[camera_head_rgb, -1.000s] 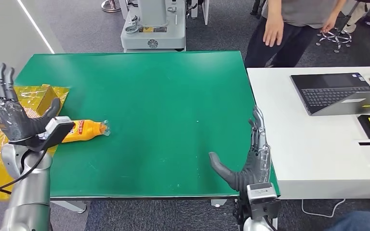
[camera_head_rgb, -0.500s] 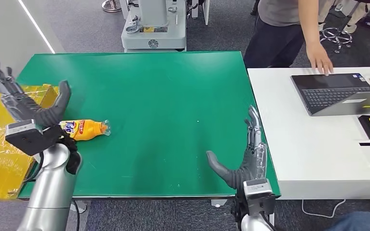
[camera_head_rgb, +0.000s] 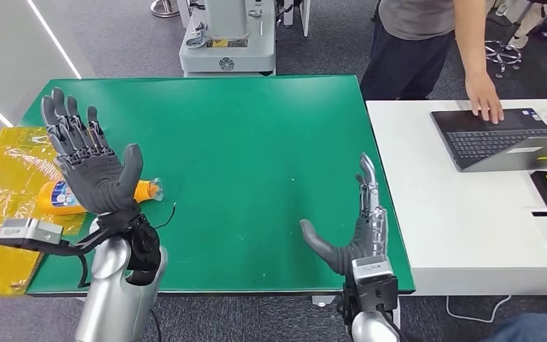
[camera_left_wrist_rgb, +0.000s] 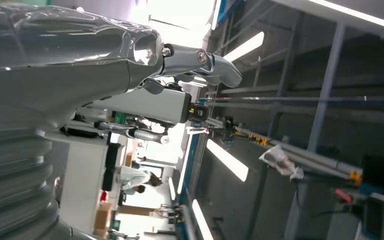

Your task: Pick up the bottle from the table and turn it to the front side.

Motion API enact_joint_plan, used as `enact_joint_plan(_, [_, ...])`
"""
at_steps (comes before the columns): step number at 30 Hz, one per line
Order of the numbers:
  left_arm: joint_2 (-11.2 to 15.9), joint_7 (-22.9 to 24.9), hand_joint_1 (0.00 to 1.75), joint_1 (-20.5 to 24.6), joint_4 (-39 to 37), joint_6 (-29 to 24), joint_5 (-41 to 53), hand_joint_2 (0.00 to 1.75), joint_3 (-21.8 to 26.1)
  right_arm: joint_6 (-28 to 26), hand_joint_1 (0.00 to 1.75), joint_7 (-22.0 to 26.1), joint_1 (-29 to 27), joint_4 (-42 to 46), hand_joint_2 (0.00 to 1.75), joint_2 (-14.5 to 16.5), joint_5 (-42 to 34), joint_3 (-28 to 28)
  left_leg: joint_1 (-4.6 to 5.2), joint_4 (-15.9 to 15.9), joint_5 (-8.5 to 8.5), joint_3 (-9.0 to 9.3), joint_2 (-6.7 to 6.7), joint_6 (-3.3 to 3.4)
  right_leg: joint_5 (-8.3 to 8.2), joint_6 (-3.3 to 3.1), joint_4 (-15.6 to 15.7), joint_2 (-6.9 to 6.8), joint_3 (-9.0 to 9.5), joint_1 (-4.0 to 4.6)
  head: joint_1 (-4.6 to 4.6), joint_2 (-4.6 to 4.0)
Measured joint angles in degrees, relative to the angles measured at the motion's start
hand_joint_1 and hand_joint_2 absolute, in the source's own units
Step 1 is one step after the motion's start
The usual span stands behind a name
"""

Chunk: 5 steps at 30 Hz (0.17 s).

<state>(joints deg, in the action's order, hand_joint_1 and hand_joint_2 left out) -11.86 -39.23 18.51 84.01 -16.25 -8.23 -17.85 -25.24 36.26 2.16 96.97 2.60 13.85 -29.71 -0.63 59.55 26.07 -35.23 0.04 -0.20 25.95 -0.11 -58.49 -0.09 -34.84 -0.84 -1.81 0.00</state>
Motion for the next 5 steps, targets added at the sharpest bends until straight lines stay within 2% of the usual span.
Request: enact_joint_plan(5, [-3.0,0.0,0.00,-3.8,4.9,-0.3,-1.4,1.75,0.0,1.1,0.00,-1.1,0.0,0.0,1.75,-0.1,1.0,-0.3,0.00,0.0,0.03,-0.01,0.00,0.04,0.02,0.01,0.0,-0.02,0.00,0.00,0.01,0.00])
